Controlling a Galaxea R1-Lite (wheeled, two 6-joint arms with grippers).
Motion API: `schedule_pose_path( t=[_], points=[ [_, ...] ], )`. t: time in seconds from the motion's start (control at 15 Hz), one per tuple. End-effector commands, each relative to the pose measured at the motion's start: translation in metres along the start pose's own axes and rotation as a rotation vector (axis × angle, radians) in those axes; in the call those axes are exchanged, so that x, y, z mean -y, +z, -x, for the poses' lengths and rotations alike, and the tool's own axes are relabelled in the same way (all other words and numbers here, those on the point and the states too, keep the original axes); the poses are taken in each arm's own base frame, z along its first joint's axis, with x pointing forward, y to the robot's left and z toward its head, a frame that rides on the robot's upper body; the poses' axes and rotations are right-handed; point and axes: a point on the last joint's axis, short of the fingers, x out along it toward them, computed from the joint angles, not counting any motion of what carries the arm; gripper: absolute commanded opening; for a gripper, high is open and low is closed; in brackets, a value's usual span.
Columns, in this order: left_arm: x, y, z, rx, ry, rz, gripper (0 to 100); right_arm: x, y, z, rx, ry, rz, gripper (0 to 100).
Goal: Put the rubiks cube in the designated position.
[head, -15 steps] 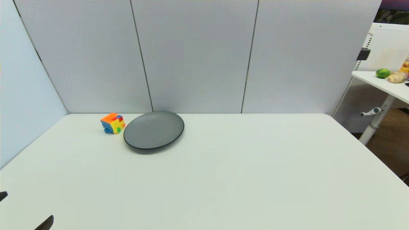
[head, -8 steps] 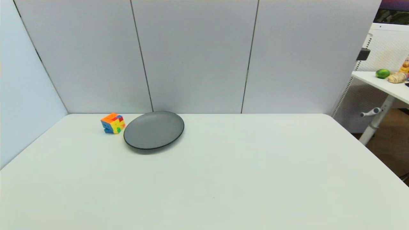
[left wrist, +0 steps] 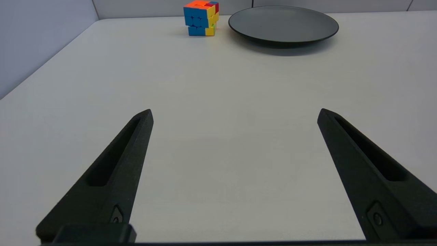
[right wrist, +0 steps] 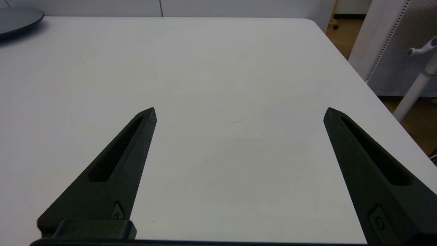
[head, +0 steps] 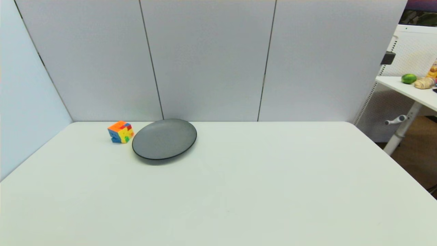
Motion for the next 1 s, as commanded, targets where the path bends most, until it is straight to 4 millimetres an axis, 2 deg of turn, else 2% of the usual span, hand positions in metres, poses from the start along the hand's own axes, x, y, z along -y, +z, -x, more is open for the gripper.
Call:
schedule_pose_path(
  t=[0.07, 1.0],
  points=[
    [-0.0001, 0.0, -0.0002, -0.004, 0.002, 0.0, 100, 0.0, 0.0001, -0.0001, -0.001, 0.001, 0.0, 100],
    [-0.0001, 0.0, -0.0002, -0.004, 0.002, 0.002, 100, 0.0001, 0.0001, -0.0001, -0.001, -0.003, -0.012, 100]
  ],
)
